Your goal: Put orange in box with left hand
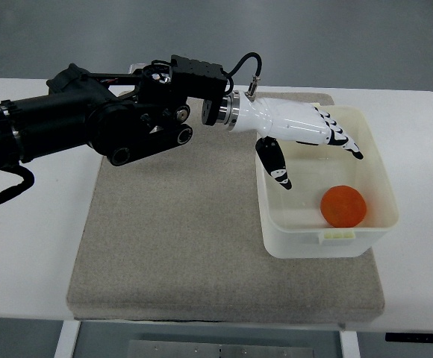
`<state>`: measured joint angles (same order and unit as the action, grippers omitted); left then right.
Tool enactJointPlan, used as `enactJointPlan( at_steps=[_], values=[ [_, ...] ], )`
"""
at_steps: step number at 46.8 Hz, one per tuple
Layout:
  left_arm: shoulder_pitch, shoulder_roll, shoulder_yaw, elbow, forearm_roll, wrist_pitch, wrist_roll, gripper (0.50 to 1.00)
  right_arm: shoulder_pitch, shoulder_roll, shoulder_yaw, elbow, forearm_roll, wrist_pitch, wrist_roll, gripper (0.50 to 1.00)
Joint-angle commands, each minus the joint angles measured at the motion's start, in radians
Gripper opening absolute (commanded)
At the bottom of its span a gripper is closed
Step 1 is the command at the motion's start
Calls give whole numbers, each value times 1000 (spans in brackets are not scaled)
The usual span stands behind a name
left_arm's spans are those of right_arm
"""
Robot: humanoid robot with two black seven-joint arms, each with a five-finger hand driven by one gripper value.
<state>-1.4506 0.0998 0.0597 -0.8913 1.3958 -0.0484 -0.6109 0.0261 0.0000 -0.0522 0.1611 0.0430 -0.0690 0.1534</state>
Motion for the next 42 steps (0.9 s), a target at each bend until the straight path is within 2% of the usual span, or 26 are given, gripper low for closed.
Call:
enactJointPlan(
  at_steps=[1,12,19,33,42],
  values=[
    [-10,1,-6,2,-1,2,0,951,0,0,0,0,0,0,0,926],
    [-48,31,-18,51,-5,8,0,951,0,0,0,0,0,0,0,926],
    [-70,49,-20,201,-20,18,0,949,0,0,0,0,0,0,0,926],
    [-54,51,-18,560,-110,90,0,951,0,0,0,0,0,0,0,926],
    [-25,51,-3,678,-221,90,0,949,0,0,0,0,0,0,0,926]
  ],
)
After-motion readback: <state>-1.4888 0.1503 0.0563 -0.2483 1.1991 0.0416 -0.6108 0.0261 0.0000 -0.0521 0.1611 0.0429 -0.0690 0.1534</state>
